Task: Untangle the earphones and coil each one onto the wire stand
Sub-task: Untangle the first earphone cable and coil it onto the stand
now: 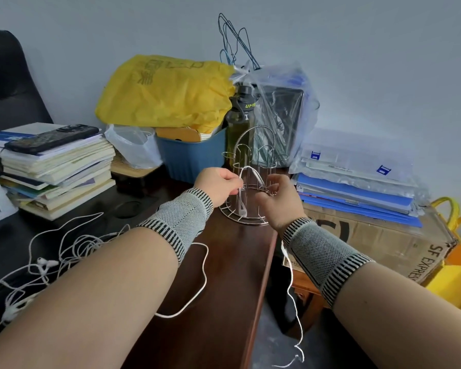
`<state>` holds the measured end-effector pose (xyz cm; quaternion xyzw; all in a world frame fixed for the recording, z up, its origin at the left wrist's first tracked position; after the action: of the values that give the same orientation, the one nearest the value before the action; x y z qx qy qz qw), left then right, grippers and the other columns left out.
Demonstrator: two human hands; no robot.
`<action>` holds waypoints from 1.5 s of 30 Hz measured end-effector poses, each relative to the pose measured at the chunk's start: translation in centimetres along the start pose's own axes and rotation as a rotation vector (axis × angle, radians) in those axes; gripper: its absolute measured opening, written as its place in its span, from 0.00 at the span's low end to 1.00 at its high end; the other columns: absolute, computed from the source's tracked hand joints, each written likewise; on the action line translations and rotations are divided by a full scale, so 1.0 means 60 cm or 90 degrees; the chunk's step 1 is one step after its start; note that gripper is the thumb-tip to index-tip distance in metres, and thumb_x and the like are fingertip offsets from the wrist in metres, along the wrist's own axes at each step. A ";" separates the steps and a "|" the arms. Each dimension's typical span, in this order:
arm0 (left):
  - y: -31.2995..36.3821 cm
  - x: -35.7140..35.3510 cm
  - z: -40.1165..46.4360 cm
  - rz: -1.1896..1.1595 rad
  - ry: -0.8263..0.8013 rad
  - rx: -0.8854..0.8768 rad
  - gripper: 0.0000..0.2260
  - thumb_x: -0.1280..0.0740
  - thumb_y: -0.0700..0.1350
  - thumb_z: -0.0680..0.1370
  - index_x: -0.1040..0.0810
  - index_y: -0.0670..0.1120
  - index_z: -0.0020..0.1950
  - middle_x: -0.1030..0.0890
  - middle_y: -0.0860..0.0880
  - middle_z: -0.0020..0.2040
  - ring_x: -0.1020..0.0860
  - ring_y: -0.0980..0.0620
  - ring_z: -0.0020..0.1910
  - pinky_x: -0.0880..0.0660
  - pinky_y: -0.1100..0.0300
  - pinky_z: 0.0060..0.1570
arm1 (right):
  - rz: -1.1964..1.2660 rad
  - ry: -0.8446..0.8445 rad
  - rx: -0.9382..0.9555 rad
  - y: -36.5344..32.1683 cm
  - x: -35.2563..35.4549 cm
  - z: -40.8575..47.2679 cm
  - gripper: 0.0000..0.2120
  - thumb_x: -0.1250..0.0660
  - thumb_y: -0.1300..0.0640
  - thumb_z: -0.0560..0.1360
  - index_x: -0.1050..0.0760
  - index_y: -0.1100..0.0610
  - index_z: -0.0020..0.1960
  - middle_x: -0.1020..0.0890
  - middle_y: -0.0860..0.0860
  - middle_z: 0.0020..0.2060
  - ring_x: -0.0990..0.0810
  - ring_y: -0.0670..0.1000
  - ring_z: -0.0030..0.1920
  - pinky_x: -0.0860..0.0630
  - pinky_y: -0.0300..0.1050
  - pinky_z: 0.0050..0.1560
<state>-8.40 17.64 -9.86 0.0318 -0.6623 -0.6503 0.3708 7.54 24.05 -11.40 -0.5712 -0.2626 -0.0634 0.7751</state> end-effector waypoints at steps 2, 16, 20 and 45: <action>0.005 0.003 0.001 0.019 0.011 -0.015 0.06 0.29 0.45 0.75 0.19 0.53 0.38 0.15 0.50 0.39 0.17 0.51 0.46 0.21 0.56 0.50 | -0.050 0.020 0.003 -0.004 -0.001 0.005 0.24 0.33 0.53 0.72 0.32 0.54 0.66 0.26 0.53 0.61 0.23 0.53 0.55 0.26 0.52 0.60; -0.008 -0.015 -0.006 -0.092 -0.059 0.030 0.05 0.35 0.42 0.80 0.22 0.48 0.45 0.15 0.47 0.45 0.17 0.54 0.44 0.22 0.61 0.44 | 0.056 0.061 -0.068 0.014 0.003 0.009 0.07 0.39 0.55 0.73 0.25 0.56 0.40 0.17 0.54 0.34 0.18 0.56 0.38 0.20 0.57 0.47; -0.014 -0.027 -0.013 -0.161 -0.079 0.071 0.07 0.34 0.40 0.79 0.18 0.44 0.43 0.15 0.41 0.43 0.18 0.43 0.42 0.20 0.49 0.45 | 0.134 0.014 0.007 -0.018 -0.012 -0.050 0.09 0.39 0.55 0.76 0.24 0.54 0.39 0.19 0.51 0.32 0.23 0.53 0.33 0.23 0.53 0.41; -0.023 -0.068 -0.031 -0.402 -0.154 0.207 0.06 0.36 0.37 0.80 0.26 0.43 0.42 0.23 0.47 0.35 0.18 0.51 0.39 0.22 0.56 0.36 | 0.190 0.022 -0.066 0.052 -0.015 -0.049 0.04 0.31 0.56 0.75 0.19 0.55 0.42 0.21 0.46 0.31 0.26 0.42 0.30 0.29 0.35 0.34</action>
<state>-5.07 18.00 -13.17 0.2162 -0.7534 -0.6180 0.0612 9.02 22.22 -15.10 -0.6421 -0.1577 0.0290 0.7497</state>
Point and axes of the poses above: each hand's wrist, its own z-axis towards the middle knuckle, its own x-axis out of the back of the hand, y = z × x, the point moved 10 cm from there along z, towards the middle knuckle
